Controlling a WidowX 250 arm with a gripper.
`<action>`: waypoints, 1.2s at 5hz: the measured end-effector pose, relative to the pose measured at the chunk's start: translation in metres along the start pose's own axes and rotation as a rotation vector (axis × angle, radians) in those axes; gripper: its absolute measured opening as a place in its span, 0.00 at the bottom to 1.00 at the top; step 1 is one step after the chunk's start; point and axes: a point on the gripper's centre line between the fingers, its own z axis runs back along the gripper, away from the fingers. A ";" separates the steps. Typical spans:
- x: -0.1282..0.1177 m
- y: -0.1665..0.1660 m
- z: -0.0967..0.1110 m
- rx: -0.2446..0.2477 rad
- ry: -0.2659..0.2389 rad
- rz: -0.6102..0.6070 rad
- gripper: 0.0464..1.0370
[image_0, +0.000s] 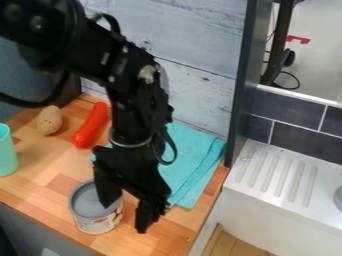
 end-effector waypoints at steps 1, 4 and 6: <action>0.008 -0.007 -0.011 -0.037 -0.016 -0.006 0.96; 0.019 -0.005 -0.028 -0.118 0.017 0.013 0.96; 0.005 0.015 -0.035 -0.149 0.105 0.053 0.96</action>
